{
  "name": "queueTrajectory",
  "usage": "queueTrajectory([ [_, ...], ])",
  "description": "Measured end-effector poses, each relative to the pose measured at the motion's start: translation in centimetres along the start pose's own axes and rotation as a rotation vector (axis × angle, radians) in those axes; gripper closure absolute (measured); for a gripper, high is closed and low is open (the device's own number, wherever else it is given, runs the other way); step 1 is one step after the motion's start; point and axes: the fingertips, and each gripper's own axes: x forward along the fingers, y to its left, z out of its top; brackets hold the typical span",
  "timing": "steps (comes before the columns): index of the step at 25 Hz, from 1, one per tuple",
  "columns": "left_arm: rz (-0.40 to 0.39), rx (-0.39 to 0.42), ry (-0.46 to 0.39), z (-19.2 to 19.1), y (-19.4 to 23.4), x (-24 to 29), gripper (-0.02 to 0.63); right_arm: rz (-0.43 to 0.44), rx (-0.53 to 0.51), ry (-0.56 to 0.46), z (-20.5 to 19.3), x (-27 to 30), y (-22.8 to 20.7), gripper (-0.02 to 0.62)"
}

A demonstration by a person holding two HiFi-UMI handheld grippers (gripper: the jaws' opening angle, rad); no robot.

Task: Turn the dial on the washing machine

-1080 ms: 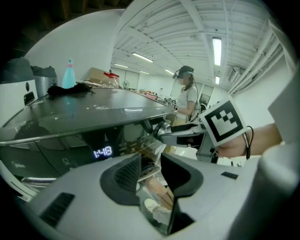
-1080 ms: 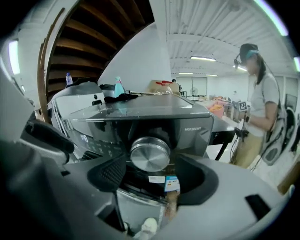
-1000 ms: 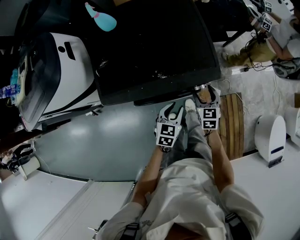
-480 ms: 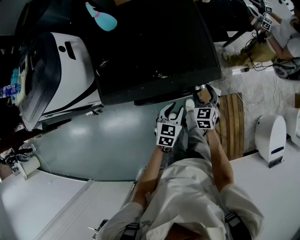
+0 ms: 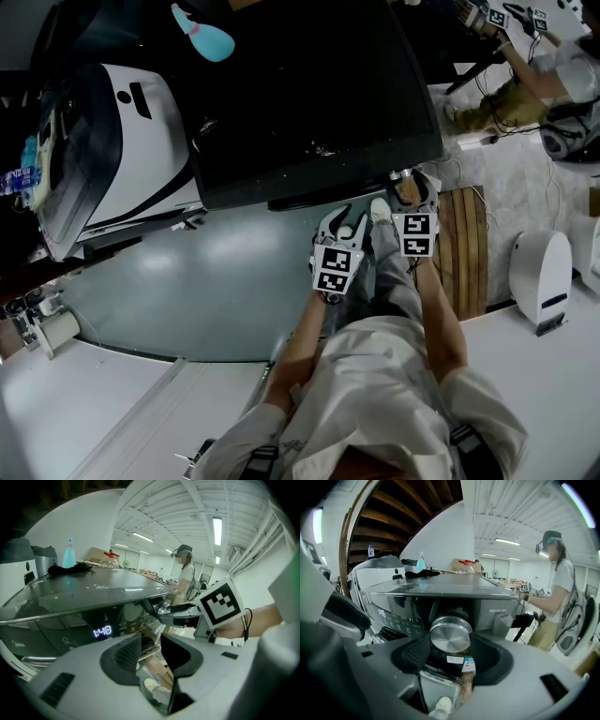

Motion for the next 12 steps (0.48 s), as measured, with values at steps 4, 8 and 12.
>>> queueTrajectory([
  [4,0.001,0.002,-0.001,0.08,0.01,0.04,0.468,0.019,0.051,-0.009,-0.07,0.07,-0.11,0.325],
  [8,0.001,0.003,-0.003,0.06,-0.02,0.04,0.468,0.038,0.098,-0.024,-0.17,0.16,-0.19,0.325],
  [12,0.002,0.004,-0.002,0.08,-0.08,0.02,0.468,0.059,0.15,-0.03,-0.23,0.17,-0.25,0.325],
])
